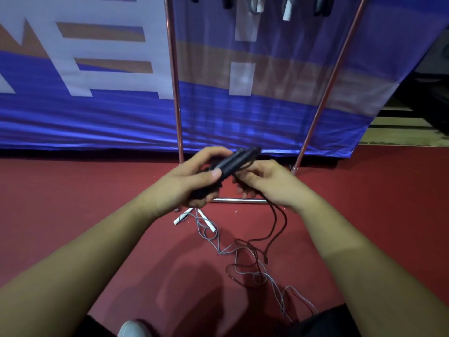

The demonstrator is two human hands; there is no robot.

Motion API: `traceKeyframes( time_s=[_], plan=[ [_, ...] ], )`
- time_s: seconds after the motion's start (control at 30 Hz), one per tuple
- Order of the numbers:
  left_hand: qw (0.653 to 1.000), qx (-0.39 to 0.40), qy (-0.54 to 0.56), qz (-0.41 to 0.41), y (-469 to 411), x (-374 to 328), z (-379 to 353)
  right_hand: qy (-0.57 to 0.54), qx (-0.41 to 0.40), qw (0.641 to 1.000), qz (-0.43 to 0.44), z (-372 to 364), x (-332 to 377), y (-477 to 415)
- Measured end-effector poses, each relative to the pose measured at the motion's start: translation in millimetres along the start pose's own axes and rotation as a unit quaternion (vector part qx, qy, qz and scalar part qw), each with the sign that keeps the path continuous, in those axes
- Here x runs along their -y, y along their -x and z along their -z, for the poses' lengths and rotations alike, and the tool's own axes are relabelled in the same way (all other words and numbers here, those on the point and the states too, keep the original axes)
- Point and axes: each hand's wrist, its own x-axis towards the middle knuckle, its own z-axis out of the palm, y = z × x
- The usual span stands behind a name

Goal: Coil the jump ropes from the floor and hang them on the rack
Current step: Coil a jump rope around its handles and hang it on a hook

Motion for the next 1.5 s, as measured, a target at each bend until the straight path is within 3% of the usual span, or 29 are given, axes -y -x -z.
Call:
traceKeyframes(
  time_s=[0.2,0.47,0.7,0.87,1.03,1.23,1.33,1.43,1.5],
  plan=[
    [0.992,-0.102,0.077,0.001,-5.4,-4.1,4.0,-0.113,0.015,0.993,-0.025,-10.4,4.9,1.8],
    [0.982,-0.159,0.103,-0.011,-5.4,-7.9,12.5,-0.017,-0.007,1.000,-0.011,-12.6,2.1,0.1],
    [0.969,-0.246,-0.012,0.006,-8.2,-5.0,24.1,-0.125,0.006,0.990,-0.061,-16.4,9.1,1.9],
    [0.967,-0.251,-0.037,0.021,-7.5,-2.4,36.1,-0.034,0.028,0.997,-0.057,-15.7,11.5,3.8],
    [0.961,-0.268,-0.059,0.029,-7.8,-1.6,36.8,-0.026,0.008,0.997,-0.070,-16.8,11.8,4.4],
    [0.933,-0.356,-0.054,0.014,-8.0,-4.8,53.6,0.078,-0.028,0.995,-0.048,-9.9,16.0,6.3],
    [0.927,-0.339,-0.158,0.038,-5.1,4.8,64.4,0.079,-0.017,0.995,-0.052,-11.4,15.8,7.3],
    [0.890,-0.329,-0.308,0.062,-5.9,15.1,65.8,0.084,0.000,0.995,-0.057,-14.6,20.5,9.1],
    [0.865,-0.333,-0.370,0.062,-6.3,15.6,62.2,0.028,0.004,0.997,-0.068,-15.6,25.2,9.7]
  ],
)
